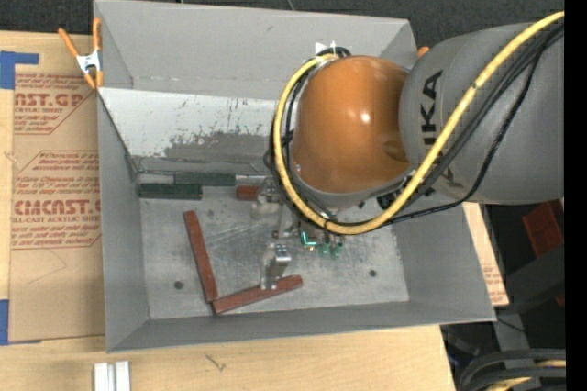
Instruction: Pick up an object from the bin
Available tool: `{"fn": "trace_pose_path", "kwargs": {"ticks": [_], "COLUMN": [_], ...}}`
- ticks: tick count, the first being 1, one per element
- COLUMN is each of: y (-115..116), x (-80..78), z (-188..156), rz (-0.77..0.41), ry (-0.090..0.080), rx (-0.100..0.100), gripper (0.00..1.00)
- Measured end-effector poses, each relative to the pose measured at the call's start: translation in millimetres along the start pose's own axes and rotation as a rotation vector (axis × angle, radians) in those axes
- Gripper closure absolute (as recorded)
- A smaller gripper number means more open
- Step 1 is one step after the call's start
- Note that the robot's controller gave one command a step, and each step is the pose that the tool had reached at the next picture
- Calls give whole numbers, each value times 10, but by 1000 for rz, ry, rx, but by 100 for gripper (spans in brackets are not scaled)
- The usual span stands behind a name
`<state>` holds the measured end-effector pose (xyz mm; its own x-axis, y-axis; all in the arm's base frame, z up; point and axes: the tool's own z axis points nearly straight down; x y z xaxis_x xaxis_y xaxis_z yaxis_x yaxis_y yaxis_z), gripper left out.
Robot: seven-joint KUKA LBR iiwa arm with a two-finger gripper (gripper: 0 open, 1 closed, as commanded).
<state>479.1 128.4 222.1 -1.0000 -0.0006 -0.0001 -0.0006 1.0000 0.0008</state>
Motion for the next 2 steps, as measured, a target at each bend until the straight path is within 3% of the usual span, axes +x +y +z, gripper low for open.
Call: {"fn": "trace_pose_path", "kwargs": {"ticks": [1, 2], "y": [-222, -447], "x": [-140, -226], "z": [540, 1380], "rz": [-91, -211], "ry": [-5, 2], "rx": [0, 0], "gripper": [0, 100]}}
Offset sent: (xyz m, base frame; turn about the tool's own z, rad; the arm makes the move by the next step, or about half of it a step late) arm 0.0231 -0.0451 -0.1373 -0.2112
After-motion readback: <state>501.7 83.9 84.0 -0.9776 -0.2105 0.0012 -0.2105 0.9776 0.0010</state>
